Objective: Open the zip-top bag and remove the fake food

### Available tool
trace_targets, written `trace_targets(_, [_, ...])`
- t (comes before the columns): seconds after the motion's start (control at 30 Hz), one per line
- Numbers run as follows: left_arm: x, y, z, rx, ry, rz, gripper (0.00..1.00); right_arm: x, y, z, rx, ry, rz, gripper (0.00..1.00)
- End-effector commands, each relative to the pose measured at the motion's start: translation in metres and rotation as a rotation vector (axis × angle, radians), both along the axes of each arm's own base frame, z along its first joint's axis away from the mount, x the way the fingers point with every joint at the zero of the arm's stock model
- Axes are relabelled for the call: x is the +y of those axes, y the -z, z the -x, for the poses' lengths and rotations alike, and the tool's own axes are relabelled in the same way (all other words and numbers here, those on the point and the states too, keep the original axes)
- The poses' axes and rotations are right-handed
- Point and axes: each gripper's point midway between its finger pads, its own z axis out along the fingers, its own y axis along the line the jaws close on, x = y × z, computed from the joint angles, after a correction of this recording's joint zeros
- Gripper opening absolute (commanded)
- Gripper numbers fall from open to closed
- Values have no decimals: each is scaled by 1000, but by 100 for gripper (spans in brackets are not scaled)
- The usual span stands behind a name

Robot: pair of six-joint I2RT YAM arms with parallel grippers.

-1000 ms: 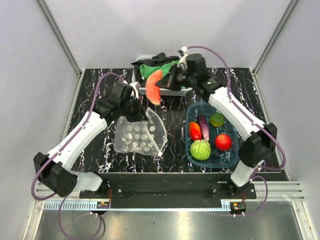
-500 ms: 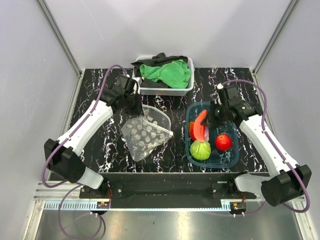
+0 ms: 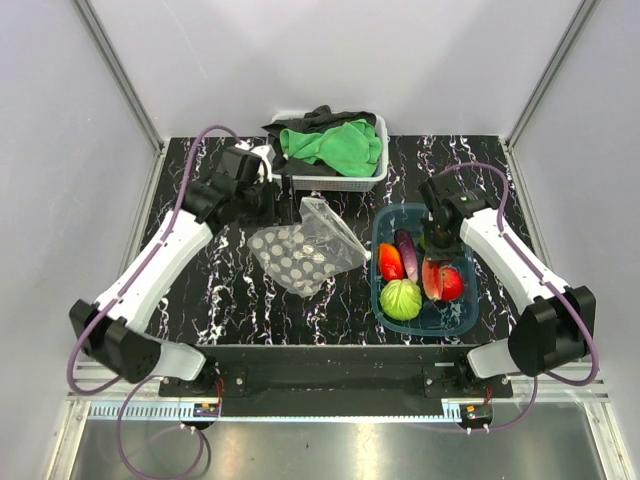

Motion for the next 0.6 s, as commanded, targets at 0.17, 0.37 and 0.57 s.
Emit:
trace_targets(0.17, [-27,-31,45,-42,68,145,90,-8,-3,-15,17,-68,80,48])
trace_targets(0.37, [-60,-38,64,-46,150,207,95,18,-30,-20,-32,-46,-72,82])
trace_targets(0.57, [-75,-42,82,-93,177,284,99,39,-75,-31,-162,26,-221,100])
